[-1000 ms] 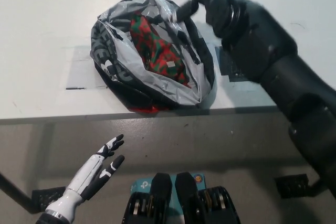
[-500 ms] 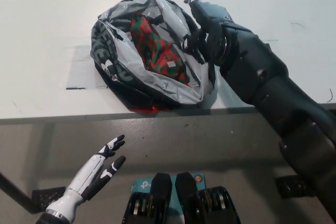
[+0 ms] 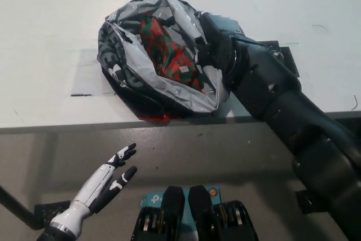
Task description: The robot uses its right hand to pick up a bag of coffee beans and puts it in the black plastic bag, then the robot grabs the top of the bag and lifts it.
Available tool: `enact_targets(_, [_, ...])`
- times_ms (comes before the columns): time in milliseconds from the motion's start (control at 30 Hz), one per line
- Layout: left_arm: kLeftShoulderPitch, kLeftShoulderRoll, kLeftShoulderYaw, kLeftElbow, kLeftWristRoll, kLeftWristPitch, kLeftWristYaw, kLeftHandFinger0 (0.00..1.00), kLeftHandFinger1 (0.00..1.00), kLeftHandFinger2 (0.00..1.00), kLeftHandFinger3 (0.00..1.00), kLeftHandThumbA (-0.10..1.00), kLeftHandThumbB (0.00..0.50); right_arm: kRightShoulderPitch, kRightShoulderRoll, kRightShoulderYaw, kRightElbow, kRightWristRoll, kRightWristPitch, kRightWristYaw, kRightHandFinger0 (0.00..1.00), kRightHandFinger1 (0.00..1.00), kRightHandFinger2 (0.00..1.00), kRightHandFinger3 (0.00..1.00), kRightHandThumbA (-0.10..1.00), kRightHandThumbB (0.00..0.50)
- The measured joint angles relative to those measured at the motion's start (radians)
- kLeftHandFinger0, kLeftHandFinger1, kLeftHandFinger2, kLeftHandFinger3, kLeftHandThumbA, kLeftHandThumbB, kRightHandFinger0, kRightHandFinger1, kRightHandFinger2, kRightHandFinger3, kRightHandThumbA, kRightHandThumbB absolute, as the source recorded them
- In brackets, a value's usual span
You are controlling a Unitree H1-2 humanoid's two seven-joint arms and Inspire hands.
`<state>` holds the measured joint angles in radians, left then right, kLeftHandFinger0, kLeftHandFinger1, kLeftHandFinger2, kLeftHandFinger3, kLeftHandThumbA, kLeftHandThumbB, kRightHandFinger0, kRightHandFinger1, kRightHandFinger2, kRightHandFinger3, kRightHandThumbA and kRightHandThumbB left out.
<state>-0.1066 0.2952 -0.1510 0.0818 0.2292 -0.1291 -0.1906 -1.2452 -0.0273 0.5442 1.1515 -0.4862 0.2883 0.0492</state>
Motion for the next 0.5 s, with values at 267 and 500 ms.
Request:
enact_targets(267, [-0.002,0.0,0.001,0.0,0.001,0.0,0.0,1.0,1.0,1.0,1.0,1.0,0.173,0.0,0.01,0.075,0.035,-0.057,0.022,-0.022,0.0,0.01,0.13,0.64,0.2,0.04])
enact_targets(500, [-0.016,0.0,0.001,0.0,0.001,0.0,0.0,1.0,1.0,1.0,1.0,1.0,0.176,0.0,0.002,0.022,0.015,-0.066,0.025,-0.102,0.0,0.0,0.1,0.78,0.11,0.052])
